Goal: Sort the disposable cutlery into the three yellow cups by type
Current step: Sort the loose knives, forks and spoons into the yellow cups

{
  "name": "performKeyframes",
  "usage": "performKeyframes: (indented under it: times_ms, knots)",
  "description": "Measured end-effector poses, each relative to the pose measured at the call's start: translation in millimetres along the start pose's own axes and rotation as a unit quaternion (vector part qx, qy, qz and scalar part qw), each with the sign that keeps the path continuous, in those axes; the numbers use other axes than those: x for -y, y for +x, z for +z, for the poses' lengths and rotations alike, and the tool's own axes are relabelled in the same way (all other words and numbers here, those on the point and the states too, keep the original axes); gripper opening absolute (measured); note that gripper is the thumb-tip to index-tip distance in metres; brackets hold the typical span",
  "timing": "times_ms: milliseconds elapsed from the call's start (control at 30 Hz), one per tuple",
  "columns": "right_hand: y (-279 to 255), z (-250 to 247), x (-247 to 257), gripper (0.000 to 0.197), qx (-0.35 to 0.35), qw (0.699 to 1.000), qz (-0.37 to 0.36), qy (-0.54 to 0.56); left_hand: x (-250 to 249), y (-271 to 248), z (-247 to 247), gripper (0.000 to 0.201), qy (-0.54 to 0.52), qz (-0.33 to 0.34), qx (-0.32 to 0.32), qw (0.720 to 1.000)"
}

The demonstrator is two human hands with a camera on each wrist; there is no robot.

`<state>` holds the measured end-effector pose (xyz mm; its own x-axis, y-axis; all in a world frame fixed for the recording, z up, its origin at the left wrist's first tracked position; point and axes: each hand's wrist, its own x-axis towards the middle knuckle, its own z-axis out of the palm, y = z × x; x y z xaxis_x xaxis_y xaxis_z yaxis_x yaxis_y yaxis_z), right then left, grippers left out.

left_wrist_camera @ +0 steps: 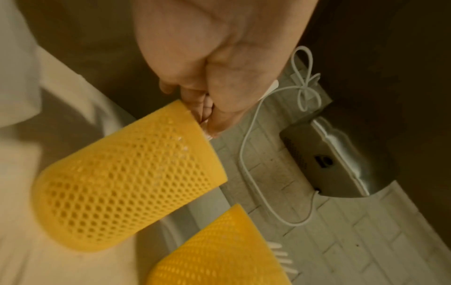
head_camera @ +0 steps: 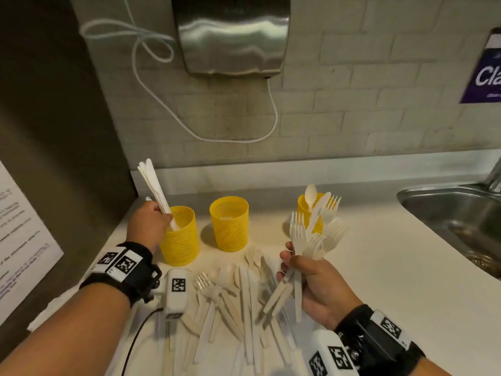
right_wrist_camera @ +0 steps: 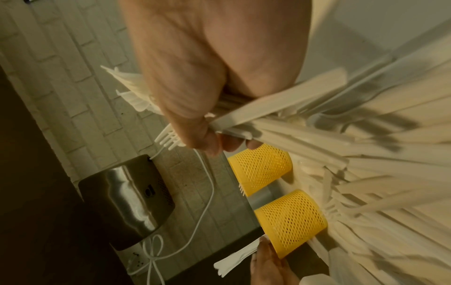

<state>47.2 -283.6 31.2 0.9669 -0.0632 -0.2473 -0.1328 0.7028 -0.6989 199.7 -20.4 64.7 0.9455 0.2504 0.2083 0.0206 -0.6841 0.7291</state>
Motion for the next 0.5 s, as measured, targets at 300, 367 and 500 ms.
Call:
performKeyframes:
  times_ms: [300, 367, 500]
  knots:
    - [-1, 2, 0, 0.021, 0.023, 0.999, 0.007, -0.024, -12, -31, -5, 0.044, -0.014, 0.050, -0.066, 0.996]
    - [-2, 5, -1, 0.017, 0.059, 0.997, 0.009, -0.050, -35, -64, 6, 0.037, -0.096, 0.050, 0.032, 0.994]
    - [-4, 13, -5, 0.025, 0.118, 0.987, 0.029, -0.104, -68, -122, 43, 0.027, -0.216, -0.022, 0.379, 0.900]
